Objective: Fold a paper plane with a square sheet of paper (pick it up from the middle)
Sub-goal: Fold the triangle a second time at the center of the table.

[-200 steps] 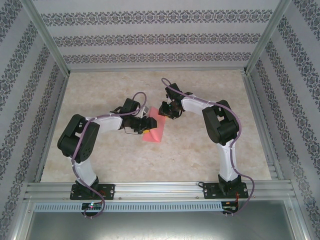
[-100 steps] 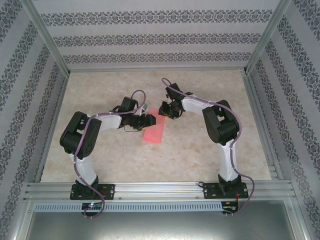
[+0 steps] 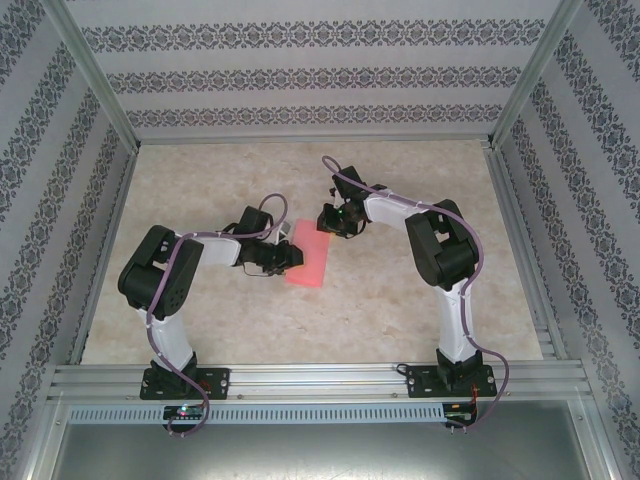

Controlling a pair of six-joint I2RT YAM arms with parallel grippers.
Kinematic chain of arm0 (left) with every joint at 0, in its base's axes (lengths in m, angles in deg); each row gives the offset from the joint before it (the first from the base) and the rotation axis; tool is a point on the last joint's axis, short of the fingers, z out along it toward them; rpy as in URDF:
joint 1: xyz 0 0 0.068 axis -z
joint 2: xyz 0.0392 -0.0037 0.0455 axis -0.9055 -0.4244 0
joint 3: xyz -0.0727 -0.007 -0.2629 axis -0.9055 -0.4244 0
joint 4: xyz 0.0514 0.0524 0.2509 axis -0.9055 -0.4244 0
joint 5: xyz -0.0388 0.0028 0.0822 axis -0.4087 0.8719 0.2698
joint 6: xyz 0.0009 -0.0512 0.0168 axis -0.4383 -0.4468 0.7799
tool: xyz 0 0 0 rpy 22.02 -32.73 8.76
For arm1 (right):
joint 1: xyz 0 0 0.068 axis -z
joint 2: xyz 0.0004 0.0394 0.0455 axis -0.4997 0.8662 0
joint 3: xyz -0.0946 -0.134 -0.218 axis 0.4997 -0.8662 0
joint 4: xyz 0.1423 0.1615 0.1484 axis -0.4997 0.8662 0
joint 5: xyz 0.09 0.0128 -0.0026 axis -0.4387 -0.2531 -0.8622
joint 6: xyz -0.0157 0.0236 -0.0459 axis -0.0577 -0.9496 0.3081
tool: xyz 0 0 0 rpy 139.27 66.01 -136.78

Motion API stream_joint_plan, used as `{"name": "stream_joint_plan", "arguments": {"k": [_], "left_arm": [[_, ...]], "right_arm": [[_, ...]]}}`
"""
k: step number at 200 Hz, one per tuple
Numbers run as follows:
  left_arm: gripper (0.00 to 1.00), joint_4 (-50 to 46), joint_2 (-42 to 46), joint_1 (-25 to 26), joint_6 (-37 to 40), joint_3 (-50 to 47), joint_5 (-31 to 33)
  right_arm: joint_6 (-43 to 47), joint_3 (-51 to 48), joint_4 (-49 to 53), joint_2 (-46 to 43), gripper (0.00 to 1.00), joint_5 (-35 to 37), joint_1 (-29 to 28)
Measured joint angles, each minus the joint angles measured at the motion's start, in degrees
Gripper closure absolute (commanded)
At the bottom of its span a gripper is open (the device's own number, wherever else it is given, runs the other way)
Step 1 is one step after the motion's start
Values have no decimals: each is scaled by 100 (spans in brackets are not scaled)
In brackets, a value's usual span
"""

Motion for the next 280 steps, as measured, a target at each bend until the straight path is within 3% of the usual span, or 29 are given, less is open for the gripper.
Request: {"name": "stream_joint_plan", "arguments": {"k": [41, 100, 193, 280], "left_arm": [[85, 286, 282, 2, -385, -389, 181], [85, 505, 588, 7, -793, -713, 577], [66, 605, 599, 83, -929, -723, 389], [59, 826, 833, 219, -839, -715, 74]], "right_arm": [[-70, -822, -376, -654, 81, -177, -120], [-568, -1794, -962, -1285, 89, -262, -658], [-1005, -2251, -1134, -1279, 93, -258, -901], [-1003, -2247, -1126, -1259, 93, -258, -901]]}}
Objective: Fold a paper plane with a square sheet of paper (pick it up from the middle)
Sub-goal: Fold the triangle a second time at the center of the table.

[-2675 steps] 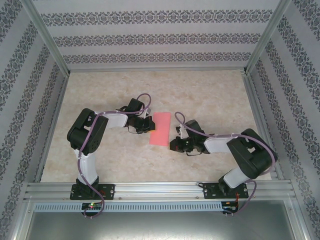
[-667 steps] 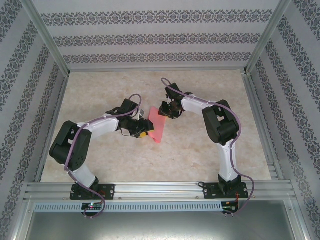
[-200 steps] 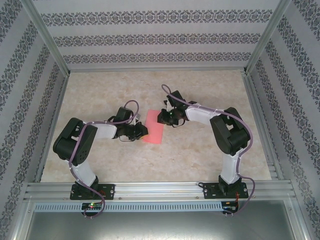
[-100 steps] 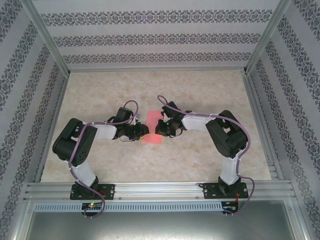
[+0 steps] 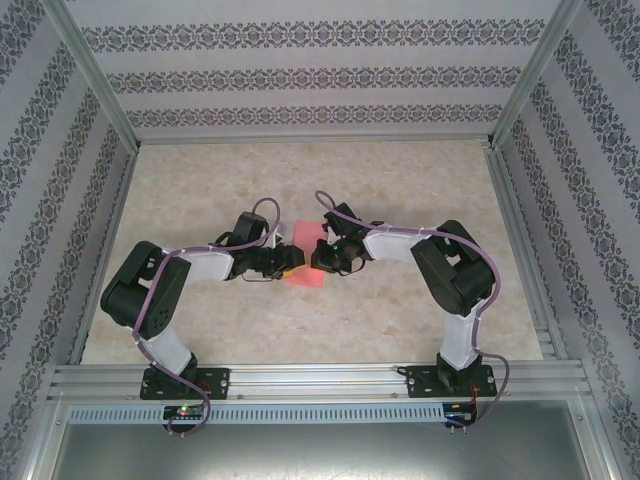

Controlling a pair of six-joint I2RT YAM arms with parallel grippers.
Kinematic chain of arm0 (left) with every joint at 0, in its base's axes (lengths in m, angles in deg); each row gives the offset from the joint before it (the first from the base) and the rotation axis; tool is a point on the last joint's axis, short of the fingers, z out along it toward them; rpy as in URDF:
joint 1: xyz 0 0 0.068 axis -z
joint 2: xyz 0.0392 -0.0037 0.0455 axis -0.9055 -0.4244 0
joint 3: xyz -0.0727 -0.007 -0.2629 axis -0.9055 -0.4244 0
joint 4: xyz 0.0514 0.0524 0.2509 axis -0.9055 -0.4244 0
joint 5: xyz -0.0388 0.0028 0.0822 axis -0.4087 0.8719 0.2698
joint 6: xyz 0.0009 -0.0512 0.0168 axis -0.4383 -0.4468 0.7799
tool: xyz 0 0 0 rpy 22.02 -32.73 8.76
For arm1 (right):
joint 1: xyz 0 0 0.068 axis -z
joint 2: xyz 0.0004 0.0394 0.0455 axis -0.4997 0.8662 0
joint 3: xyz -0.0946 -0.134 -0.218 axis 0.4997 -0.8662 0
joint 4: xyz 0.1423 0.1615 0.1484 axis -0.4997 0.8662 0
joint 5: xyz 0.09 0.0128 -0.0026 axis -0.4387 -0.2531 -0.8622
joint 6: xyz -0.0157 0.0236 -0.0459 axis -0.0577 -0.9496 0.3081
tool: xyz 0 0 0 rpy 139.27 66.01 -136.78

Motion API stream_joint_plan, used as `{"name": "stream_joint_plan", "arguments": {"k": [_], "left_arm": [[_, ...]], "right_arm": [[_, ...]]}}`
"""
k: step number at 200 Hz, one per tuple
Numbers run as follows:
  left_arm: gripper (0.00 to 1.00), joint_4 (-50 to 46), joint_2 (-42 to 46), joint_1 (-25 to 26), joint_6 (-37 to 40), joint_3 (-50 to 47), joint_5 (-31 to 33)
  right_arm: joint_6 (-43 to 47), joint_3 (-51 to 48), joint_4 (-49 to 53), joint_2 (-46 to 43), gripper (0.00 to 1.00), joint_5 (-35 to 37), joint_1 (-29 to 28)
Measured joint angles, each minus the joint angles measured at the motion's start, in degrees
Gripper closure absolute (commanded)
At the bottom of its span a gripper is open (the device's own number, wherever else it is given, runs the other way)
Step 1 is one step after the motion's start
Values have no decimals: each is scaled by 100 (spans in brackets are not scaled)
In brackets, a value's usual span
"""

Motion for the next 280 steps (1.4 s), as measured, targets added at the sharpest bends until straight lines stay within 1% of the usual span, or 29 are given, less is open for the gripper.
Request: {"name": "stream_joint_plan", "arguments": {"k": [36, 55, 91, 125, 149, 180, 232, 267, 280], "left_arm": [[57, 208, -48, 50, -4, 55, -122], [54, 304, -109, 52, -7, 92, -149], [48, 431, -262, 52, -13, 166, -184], [45, 472, -365, 52, -48, 186, -184], [40, 503, -389, 52, -70, 232, -186], [35, 553, -428, 52, -90, 273, -186], [35, 557, -463, 52, -92, 275, -184], [42, 557, -481, 52, -92, 275, -184], [44, 557, -496, 52, -92, 278, -184]], "right_arm": [[-4, 0, 0, 2, 93, -2, 4], [-26, -2, -11, 2, 92, -17, 33], [-122, -192, -229, -90, 85, -157, 199], [-173, -501, -396, -592, 81, -208, 413], [-173, -667, -573, -951, 76, -195, 498], [-118, -839, -691, -1064, 70, -195, 557], [-127, -1025, -1025, -1064, 65, -304, 557], [-129, -1073, -1193, -1064, 65, -339, 560], [-127, -1073, -1241, -1064, 65, -374, 560]]}}
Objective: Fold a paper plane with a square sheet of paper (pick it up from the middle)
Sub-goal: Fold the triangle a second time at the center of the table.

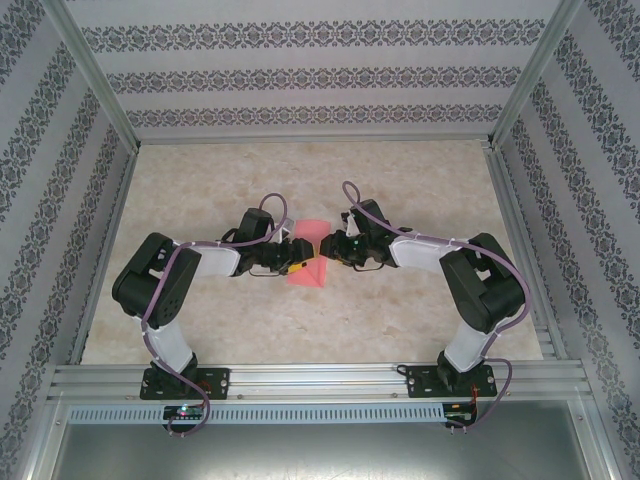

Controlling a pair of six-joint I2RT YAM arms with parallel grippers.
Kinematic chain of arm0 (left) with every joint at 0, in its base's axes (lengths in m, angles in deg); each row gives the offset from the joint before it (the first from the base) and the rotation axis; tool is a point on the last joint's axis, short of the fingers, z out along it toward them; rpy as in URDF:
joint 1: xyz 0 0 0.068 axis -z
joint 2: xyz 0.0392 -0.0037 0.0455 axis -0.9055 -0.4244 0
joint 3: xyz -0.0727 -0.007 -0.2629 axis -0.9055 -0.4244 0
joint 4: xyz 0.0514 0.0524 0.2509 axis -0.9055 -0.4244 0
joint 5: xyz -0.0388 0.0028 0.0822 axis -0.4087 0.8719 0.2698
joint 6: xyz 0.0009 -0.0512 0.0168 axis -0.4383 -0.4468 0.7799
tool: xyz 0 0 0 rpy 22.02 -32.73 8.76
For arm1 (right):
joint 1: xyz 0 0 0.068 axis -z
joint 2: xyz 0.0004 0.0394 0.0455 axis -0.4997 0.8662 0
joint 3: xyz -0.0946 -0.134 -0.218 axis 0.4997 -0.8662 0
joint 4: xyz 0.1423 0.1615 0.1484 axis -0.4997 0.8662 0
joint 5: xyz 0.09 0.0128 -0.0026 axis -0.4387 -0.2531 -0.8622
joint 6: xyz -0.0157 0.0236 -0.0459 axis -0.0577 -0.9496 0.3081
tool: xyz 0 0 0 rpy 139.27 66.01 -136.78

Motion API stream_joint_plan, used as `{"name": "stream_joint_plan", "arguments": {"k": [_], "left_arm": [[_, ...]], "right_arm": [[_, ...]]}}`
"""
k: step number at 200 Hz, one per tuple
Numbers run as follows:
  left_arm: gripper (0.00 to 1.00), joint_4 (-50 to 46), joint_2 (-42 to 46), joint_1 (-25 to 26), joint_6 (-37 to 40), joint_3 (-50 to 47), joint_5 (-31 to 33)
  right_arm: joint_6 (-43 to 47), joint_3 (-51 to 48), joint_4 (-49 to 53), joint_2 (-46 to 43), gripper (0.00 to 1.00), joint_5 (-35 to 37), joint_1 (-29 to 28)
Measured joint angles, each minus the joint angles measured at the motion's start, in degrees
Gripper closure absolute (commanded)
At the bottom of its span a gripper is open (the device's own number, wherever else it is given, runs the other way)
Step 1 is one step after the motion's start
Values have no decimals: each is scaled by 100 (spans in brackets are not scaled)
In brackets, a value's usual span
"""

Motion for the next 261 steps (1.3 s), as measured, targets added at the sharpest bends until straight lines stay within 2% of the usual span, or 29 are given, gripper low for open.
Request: {"name": "stream_joint_plan", "arguments": {"k": [75, 102, 145, 178, 221, 261], "left_arm": [[51, -4, -37, 0, 0, 66, 0], [52, -2, -37, 0, 0, 70, 0], [54, -4, -37, 0, 0, 72, 0], [55, -9, -37, 0, 0, 72, -2], [55, -118, -20, 15, 28, 175, 2], [57, -533, 120, 227, 330, 503, 105]], "right_arm": [[4, 11, -116, 101, 71, -275, -2], [33, 59, -111, 195, 79, -315, -2], [122, 278, -22, 326, 84, -339, 0], [229, 352, 33, 356, 96, -334, 11], [378, 352, 199, 361, 98, -225, 11], [540, 361, 299, 496, 100, -146, 85]]}}
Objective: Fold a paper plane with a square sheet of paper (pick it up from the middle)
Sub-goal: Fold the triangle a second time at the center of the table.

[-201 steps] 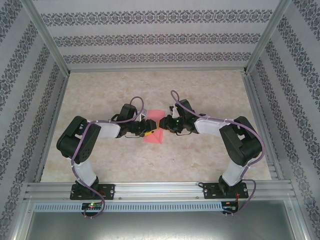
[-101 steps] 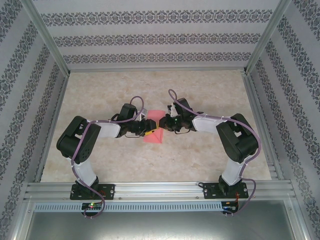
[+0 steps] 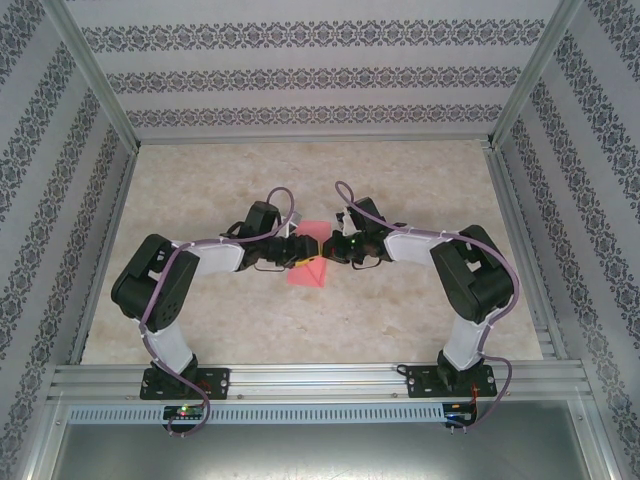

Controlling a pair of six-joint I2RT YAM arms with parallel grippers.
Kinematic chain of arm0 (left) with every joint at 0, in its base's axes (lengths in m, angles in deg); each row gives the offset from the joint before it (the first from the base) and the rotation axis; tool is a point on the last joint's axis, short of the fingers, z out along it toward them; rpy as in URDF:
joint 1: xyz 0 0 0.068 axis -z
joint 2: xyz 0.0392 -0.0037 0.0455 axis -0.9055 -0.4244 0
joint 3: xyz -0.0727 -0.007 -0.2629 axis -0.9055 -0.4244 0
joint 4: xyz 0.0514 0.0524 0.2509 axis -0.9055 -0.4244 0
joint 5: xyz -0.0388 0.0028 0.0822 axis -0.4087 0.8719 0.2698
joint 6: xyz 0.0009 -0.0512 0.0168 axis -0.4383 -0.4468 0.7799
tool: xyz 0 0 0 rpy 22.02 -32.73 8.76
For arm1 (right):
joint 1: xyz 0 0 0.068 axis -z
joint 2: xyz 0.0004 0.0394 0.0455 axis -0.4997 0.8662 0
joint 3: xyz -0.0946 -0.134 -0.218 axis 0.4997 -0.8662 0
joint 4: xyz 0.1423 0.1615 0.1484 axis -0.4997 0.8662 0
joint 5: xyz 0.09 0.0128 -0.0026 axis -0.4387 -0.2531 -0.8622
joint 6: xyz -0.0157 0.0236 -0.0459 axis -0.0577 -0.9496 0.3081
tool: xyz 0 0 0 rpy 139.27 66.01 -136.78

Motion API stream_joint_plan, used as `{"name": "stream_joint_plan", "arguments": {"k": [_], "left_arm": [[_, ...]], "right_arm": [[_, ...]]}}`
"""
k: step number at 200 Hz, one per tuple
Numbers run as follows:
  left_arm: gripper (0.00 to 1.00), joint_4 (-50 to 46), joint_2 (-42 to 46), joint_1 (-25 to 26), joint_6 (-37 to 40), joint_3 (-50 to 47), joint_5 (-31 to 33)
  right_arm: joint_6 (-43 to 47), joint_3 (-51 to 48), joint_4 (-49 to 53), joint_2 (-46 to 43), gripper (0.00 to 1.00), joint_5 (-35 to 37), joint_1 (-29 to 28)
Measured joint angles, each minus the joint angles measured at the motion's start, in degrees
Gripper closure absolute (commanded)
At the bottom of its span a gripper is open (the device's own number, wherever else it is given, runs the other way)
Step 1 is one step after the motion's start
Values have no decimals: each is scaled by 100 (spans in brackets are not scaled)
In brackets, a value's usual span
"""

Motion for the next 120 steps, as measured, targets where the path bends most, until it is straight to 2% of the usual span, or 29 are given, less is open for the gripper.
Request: {"name": "stream_joint_plan", "arguments": {"k": [32, 120], "left_arm": [[62, -133, -4, 35, 94, 105, 52], [65, -293, -269, 35, 107, 221, 170]], "right_arm": [[138, 166, 138, 229, 100, 31, 0], [415, 433, 262, 442, 100, 2, 74]]}}
